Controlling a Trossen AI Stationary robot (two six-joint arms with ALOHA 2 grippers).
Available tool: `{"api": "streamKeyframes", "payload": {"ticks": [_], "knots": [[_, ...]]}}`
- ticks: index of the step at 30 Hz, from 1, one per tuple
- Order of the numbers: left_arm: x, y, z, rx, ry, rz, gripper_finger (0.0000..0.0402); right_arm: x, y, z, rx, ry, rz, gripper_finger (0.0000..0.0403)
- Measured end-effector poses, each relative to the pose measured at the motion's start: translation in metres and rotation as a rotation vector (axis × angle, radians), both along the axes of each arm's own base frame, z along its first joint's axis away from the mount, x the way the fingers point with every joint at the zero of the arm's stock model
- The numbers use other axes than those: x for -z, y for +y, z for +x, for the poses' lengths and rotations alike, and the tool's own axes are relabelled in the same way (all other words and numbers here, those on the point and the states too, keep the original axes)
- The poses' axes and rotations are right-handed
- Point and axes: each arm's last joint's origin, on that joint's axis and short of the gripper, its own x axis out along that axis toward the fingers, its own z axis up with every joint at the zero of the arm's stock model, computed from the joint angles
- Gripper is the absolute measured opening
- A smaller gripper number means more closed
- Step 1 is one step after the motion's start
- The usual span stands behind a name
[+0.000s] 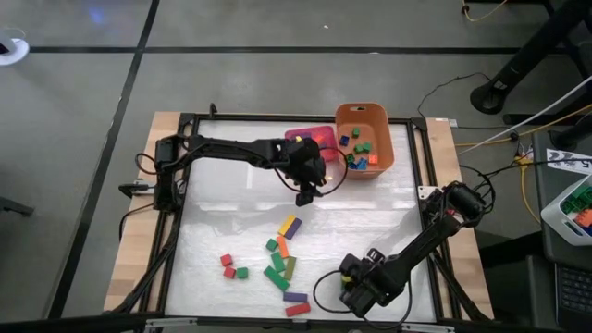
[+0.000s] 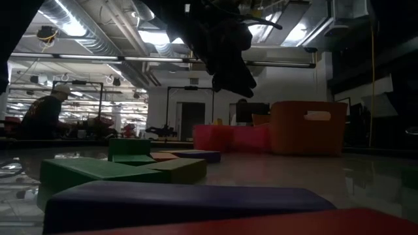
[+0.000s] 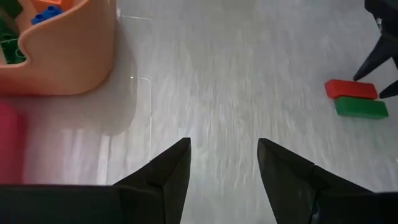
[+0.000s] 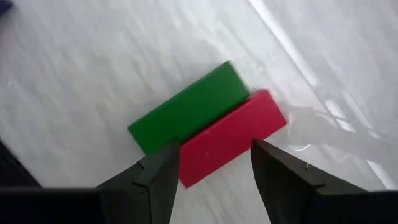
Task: Sort blocks by size
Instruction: Put the large red block into the pink bin
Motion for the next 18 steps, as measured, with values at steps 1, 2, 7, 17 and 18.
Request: {"api": "streamKeyframes", "payload": {"ticks": [1,2,7,17,18], "knots": [[0.000,0.000,0.000,0.000,0.000,0.000,0.0171,0.000,0.000,0.000,0.013,0.000,-0.001,0.0198],[0.000,0.000,0.000,0.000,0.000,0.000,0.0171,0.001,0.000,0.000,0.020,0.002,-0.002,0.0198],[0.000,0.000,0.000,0.002,0.001,0.001,0.0171,0.010,0.002,0.002,0.044,0.013,-0.007,0.0198],[0.004,-0.001,-0.004,0.021,0.054,0.010,0.0171,0.014,-0.002,-0.004,0.049,0.100,-0.044,0.0198],[0.004,-0.001,-0.005,0.022,0.057,0.010,0.0171,0.014,-0.003,-0.005,0.049,0.120,-0.048,0.0198]]}}
